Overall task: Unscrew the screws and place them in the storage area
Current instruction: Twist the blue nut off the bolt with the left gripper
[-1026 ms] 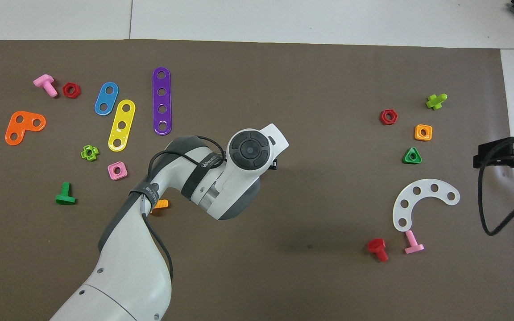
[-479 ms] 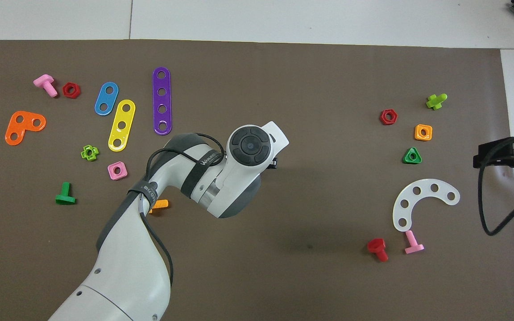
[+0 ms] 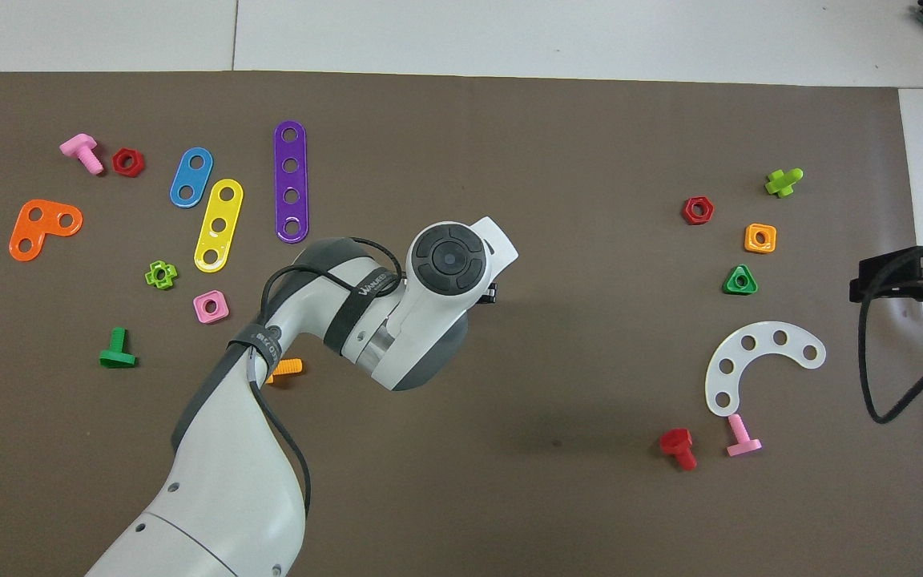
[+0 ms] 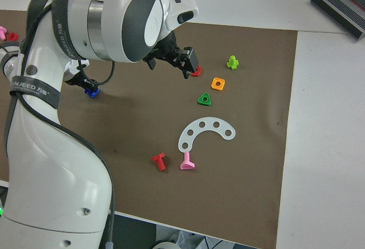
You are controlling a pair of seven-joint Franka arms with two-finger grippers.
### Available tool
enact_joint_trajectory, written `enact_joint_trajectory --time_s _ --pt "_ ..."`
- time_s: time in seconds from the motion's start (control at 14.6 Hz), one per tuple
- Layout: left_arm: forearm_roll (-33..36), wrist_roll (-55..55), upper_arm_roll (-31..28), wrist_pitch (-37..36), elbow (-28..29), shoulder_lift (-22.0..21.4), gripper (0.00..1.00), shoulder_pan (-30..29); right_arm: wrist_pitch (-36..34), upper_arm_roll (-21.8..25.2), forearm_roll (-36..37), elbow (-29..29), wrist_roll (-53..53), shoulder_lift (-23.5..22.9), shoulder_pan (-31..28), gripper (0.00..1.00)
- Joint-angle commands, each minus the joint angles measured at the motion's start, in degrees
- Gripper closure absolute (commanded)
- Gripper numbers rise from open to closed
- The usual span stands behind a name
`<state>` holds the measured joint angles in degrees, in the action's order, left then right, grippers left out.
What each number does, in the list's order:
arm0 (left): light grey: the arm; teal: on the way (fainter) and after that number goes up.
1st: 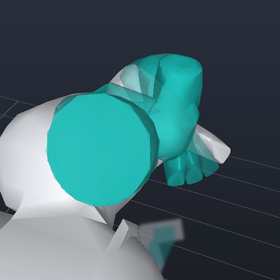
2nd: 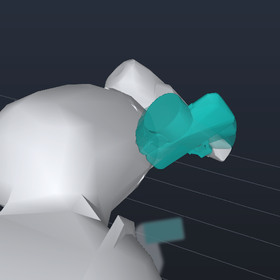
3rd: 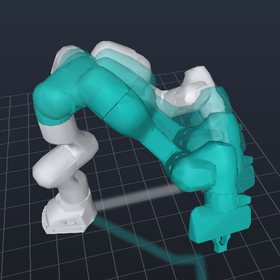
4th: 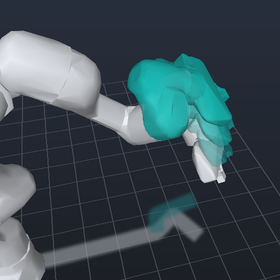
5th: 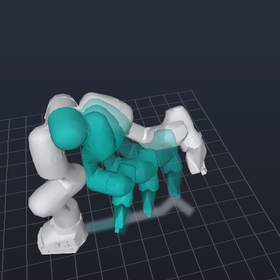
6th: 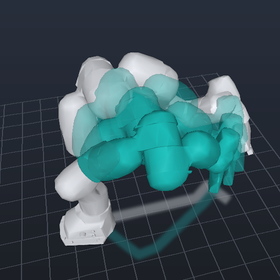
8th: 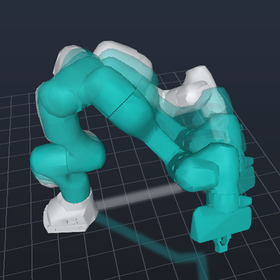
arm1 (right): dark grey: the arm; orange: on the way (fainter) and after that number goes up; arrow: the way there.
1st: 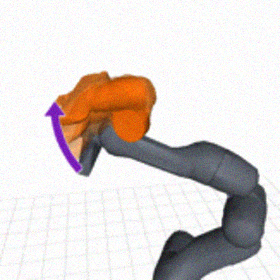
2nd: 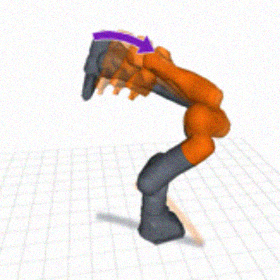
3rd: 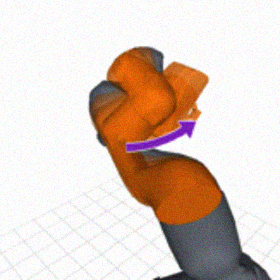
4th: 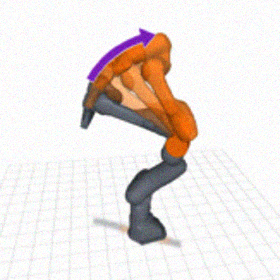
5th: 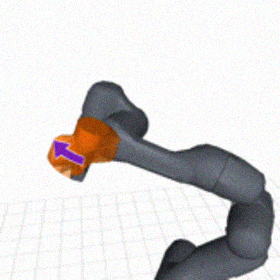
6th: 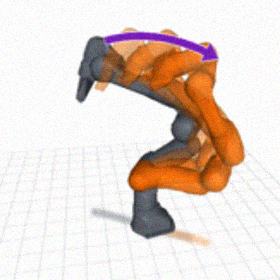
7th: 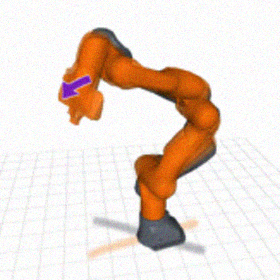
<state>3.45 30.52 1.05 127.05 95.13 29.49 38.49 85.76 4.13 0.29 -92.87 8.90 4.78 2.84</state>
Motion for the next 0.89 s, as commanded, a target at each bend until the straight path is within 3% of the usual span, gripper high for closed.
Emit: enact_joint_trajectory --time_s 0.0,0.82 --pt "-1.1 -0.3 -0.2 -1.6 -0.6 -0.1 0.62 -0.1 1.0 -0.4 -1.0 -1.4 0.3 1.3 -0.5 0.00" --pt "-2.7 -0.4 -0.1 -6.9 -4.0 0.2 0.67 -0.8 0.9 -0.4 -1.0 -1.4 0.4 1.3 -0.5 0.00"
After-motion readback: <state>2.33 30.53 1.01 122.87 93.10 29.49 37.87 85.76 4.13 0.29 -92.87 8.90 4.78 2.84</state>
